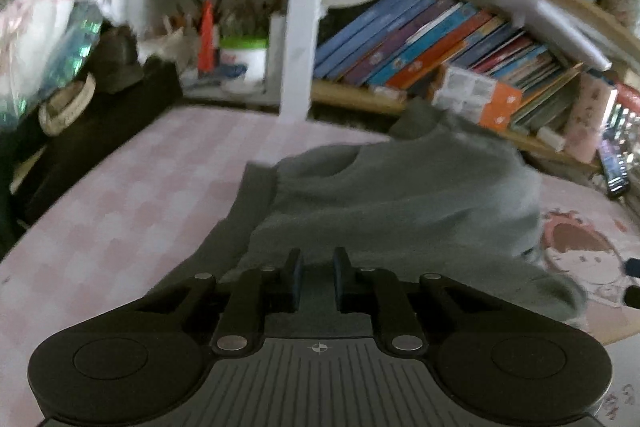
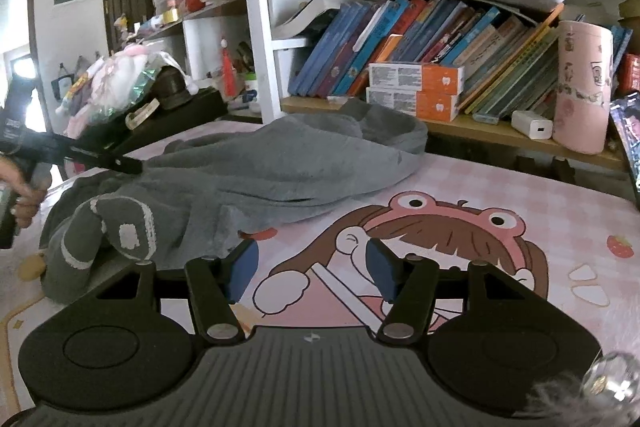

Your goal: Fold clothes

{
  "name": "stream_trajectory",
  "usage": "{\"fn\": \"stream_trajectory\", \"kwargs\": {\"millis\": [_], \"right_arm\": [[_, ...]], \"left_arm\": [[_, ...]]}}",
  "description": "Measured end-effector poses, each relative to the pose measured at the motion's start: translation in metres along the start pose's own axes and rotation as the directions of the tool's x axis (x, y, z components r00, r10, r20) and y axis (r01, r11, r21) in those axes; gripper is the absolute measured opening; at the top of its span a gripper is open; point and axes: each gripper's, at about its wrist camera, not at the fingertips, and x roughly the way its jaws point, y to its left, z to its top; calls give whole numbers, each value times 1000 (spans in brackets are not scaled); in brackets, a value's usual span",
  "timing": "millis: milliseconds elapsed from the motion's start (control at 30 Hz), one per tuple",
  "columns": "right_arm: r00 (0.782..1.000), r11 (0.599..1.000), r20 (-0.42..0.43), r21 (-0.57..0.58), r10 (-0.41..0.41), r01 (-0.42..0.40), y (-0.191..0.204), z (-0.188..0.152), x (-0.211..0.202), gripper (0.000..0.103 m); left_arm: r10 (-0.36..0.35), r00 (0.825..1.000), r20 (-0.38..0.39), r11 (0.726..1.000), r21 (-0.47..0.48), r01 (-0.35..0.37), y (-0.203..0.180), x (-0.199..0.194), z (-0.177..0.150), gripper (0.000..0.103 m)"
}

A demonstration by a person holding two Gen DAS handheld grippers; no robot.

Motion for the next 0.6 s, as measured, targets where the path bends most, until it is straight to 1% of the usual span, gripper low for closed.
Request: {"fn": "stream_trajectory", "kwargs": {"millis": [67, 133, 233, 333, 400, 467, 500, 600], "right_arm": [[1000, 1000, 3, 3, -1, 1, 0, 0, 0, 57], [1000, 1000, 8, 14, 12, -12, -1, 0, 0, 57], [998, 998, 16, 31, 53, -54, 0, 1, 0, 57], [995, 995, 38, 48, 87, -88, 7, 3, 2, 57], [990, 988, 34, 68, 134, -136, 13, 7, 8, 57], [987, 986, 3, 59, 159, -159, 24, 9, 20, 59], [986, 985, -18, 49, 166, -165, 31, 10, 27, 61], [980, 983, -82, 16, 181, -181, 50, 13, 49, 65]], "left_arm": [[5, 1000, -13, 999, -32, -6, 12, 6, -4, 14], [-14, 1000, -8, 998, -64, 13, 23, 9, -8, 14], [-39, 999, 5, 994, -97, 39, 34, 12, -11, 14], [-48, 999, 15, 992, -118, 49, 39, 15, -10, 14], [-59, 998, 27, 990, -126, 62, 43, 19, -9, 15], [-80, 996, 41, 986, -146, 85, 51, 23, -8, 16], [-90, 995, 47, 983, -157, 96, 55, 25, -8, 16], [-134, 988, 74, 970, -195, 146, 68, 28, -11, 17]]}}
